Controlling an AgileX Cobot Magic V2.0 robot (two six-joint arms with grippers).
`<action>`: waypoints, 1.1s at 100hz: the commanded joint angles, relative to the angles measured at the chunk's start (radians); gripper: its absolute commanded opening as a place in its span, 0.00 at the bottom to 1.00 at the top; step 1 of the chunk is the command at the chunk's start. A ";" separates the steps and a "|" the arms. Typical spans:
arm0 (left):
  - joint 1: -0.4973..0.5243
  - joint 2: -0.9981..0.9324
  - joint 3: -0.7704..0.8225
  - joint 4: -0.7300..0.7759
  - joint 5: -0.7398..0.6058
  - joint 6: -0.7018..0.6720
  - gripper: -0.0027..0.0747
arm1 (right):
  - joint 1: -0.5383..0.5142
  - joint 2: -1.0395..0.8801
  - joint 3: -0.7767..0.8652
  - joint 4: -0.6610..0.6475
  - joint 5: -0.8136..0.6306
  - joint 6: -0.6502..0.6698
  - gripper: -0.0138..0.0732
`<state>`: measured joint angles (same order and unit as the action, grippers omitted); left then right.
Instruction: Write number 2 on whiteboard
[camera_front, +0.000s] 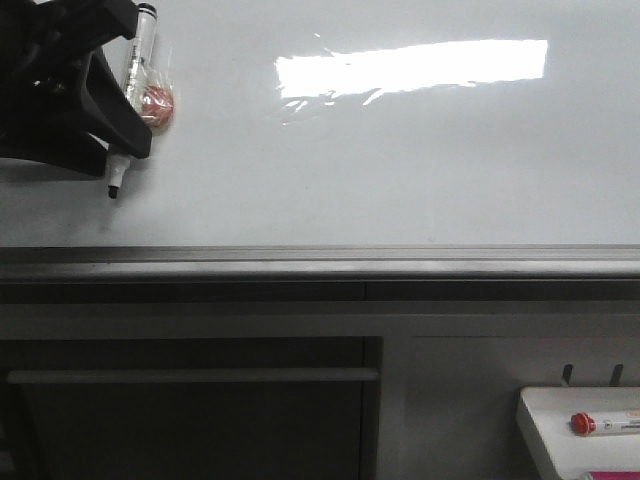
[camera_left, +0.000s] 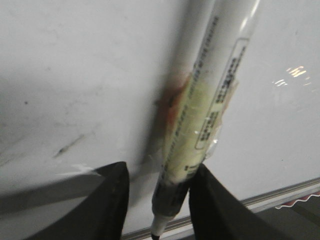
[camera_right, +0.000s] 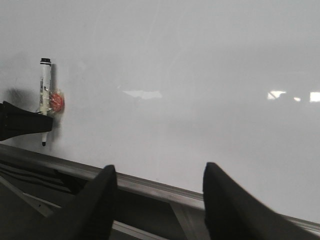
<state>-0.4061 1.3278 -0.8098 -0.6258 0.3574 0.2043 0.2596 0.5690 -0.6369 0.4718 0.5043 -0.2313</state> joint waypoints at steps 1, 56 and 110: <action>-0.006 0.000 -0.030 0.003 -0.045 0.004 0.28 | 0.001 0.009 -0.036 0.018 -0.075 -0.011 0.56; -0.045 -0.124 -0.050 0.069 0.120 0.260 0.01 | 0.099 0.032 -0.084 0.117 0.053 -0.325 0.56; -0.185 -0.357 -0.101 0.296 0.510 0.761 0.01 | 0.495 0.385 -0.403 0.243 0.138 -0.886 0.56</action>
<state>-0.5714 1.0148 -0.8762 -0.3240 0.8860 0.8976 0.7089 0.9183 -0.9752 0.6776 0.7164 -1.0804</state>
